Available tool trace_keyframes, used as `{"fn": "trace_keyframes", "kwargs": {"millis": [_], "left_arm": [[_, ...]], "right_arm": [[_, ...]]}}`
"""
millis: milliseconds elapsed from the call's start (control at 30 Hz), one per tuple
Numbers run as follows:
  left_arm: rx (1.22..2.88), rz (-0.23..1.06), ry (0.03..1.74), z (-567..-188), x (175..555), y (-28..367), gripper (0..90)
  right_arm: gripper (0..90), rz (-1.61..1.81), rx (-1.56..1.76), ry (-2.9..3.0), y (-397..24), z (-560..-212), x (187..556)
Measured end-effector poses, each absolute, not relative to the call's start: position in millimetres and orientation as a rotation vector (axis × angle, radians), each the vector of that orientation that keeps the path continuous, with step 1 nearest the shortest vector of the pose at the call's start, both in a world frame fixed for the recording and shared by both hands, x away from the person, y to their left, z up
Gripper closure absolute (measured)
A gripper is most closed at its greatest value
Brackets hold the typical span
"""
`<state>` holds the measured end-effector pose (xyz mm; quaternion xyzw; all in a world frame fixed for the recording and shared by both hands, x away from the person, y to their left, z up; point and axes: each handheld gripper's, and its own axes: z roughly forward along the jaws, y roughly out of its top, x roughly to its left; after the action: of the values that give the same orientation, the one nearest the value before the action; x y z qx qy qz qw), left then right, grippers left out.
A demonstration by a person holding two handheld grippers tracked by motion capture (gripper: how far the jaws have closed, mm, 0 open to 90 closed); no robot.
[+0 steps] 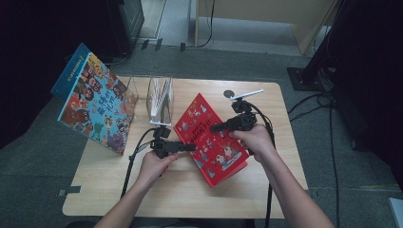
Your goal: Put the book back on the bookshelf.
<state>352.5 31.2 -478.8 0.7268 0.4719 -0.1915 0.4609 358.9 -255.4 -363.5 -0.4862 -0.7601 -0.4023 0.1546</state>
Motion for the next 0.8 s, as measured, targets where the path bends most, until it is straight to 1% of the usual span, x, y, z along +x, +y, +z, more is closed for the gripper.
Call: {"fn": "trace_keyframes", "kwargs": {"millis": [67,167,233,300,400,467,533,567,633,733,800], "left_arm": [[1.742,-0.488,1.147,-475.3,353.2,32.2,23.8],[1.731,-0.439,1.099,-462.7,354.6,33.8,22.2],[1.701,-0.449,1.069,-455.2,354.0,36.4,24.5],[1.738,-0.389,1.009,-445.4,349.6,37.9,29.1],[1.753,-0.379,0.952,-439.0,346.2,42.7,36.7],[1.730,-0.394,0.926,-435.7,346.0,49.5,44.3],[1.727,-0.362,0.874,-429.7,342.8,55.4,50.9],[1.737,-0.349,0.844,-426.0,341.7,58.5,55.2],[1.789,-0.294,0.763,-416.5,336.8,61.4,65.4],[1.876,-0.221,0.670,-404.1,330.3,65.6,72.4],[1.897,-0.194,0.644,-400.3,327.7,67.6,74.0]], "right_arm": [[88.0,-1.199,-1.373,-2.144,-261.2,-366.0,356.6],[88.6,-1.261,-1.327,-2.127,-267.3,-368.3,351.0],[88.9,-1.299,-1.273,-2.124,-271.5,-368.7,347.0],[89.0,-1.329,-1.220,-2.117,-275.9,-370.9,344.1],[89.0,-1.380,-1.122,-2.156,-280.1,-376.0,340.4],[88.8,-1.419,-1.075,-2.153,-283.1,-380.7,338.8],[88.4,-1.459,-1.016,-2.166,-283.7,-385.0,337.0],[86.0,-1.474,-0.985,-2.183,-284.1,-386.9,336.7],[76.1,-1.448,-0.965,-2.330,-280.5,-390.2,335.0],[68.0,-1.375,-0.904,-2.488,-271.7,-394.3,333.2],[64.8,-1.389,-0.895,-2.504,-267.9,-395.6,332.2]]}}
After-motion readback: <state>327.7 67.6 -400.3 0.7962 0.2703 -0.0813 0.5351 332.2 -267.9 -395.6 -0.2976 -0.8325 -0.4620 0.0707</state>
